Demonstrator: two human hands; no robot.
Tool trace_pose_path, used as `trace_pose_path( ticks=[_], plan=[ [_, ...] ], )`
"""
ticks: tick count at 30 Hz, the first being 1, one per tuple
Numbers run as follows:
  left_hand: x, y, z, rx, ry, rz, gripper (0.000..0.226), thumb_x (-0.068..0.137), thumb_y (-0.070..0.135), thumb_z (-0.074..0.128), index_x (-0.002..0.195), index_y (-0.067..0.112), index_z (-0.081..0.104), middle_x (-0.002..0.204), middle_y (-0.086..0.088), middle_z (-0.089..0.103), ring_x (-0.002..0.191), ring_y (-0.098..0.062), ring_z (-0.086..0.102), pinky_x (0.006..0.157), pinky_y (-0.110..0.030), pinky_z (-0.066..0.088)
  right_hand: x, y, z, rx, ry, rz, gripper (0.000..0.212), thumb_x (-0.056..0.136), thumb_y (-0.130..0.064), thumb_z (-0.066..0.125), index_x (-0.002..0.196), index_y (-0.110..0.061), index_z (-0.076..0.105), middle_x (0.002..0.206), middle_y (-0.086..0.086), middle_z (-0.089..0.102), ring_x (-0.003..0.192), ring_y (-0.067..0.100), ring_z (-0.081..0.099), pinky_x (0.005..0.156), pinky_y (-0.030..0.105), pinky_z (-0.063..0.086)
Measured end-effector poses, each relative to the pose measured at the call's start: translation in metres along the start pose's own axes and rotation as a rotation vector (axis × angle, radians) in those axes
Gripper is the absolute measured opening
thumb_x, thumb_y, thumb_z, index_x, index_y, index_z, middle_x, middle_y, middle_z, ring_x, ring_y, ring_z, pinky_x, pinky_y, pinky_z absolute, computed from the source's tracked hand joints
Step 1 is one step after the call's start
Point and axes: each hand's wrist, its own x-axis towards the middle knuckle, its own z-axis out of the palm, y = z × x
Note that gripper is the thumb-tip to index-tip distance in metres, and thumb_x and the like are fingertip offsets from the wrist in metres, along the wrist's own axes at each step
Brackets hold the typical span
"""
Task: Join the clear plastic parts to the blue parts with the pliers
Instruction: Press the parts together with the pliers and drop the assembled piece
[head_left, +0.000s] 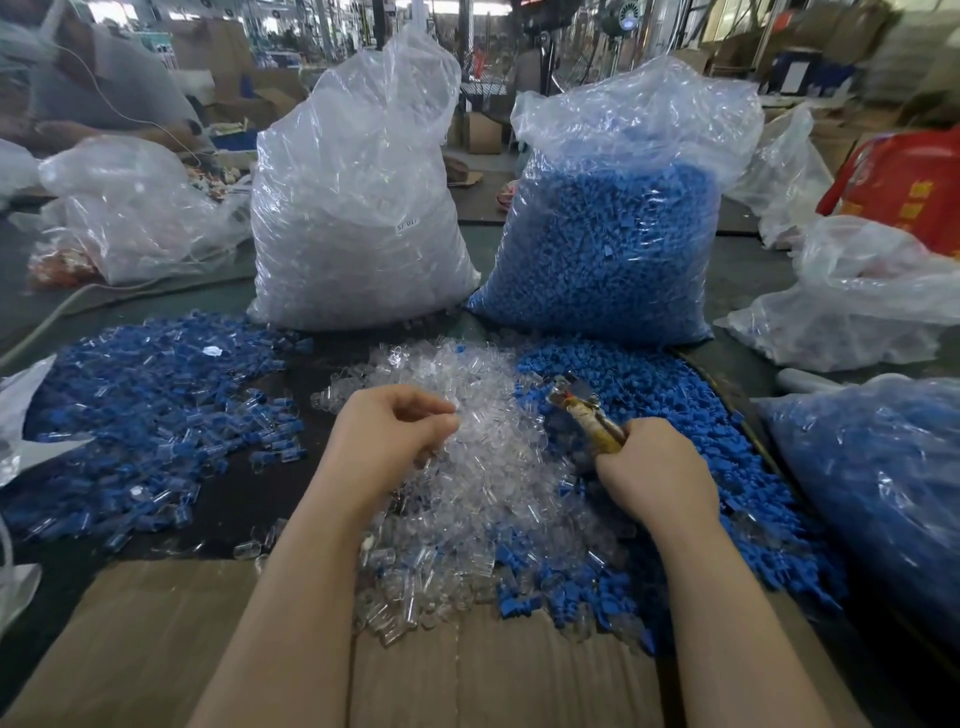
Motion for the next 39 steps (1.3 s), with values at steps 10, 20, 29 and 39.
trace_pose_path(
  ticks=[10,20,29,39],
  plan=[
    [0.0,0.01,0.005,-0.492,0.019,-0.127,0.022,0.081,0.025,0.077,0.099,0.011,0.073,0.075,-0.002,0.075,0.068,-0.014,0.073,0.055,-0.02,0.055,0.008,0.009,-0.017,0.118,-0.139,-0.067,0.017,0.081,-0.032,0.071,0.075,-0.019,0.063,0.061,0.005,0.06,0.054,0.022,0.055,0.05,0.027,0.04],
    [-0.003,0.012,0.006,-0.581,0.098,-0.078,0.038,0.062,0.032,0.08,0.089,0.008,0.07,0.068,-0.003,0.073,0.058,-0.01,0.069,0.048,-0.019,0.053,0.002,-0.001,-0.014,-0.134,-0.218,-0.163,0.025,0.079,-0.038,0.073,0.078,-0.016,0.062,0.069,0.005,0.063,0.062,0.022,0.061,0.054,0.029,0.044],
    [-0.001,0.012,0.006,-0.6,0.109,-0.072,0.031,0.062,0.029,0.081,0.086,0.011,0.073,0.069,-0.003,0.074,0.059,-0.01,0.07,0.049,-0.018,0.053,0.004,0.001,-0.011,-0.069,-0.268,-0.195,0.013,0.081,-0.026,0.067,0.077,-0.014,0.063,0.067,0.006,0.059,0.059,0.021,0.056,0.052,0.027,0.04],
    [0.0,0.009,0.007,-0.578,0.044,-0.069,0.021,0.073,0.013,0.079,0.094,0.008,0.075,0.078,-0.006,0.076,0.066,-0.011,0.072,0.055,-0.017,0.055,0.0,-0.005,-0.011,-0.169,-0.216,-0.159,0.014,0.077,-0.03,0.069,0.079,-0.018,0.063,0.069,0.004,0.062,0.064,0.021,0.062,0.053,0.028,0.045]
  ],
)
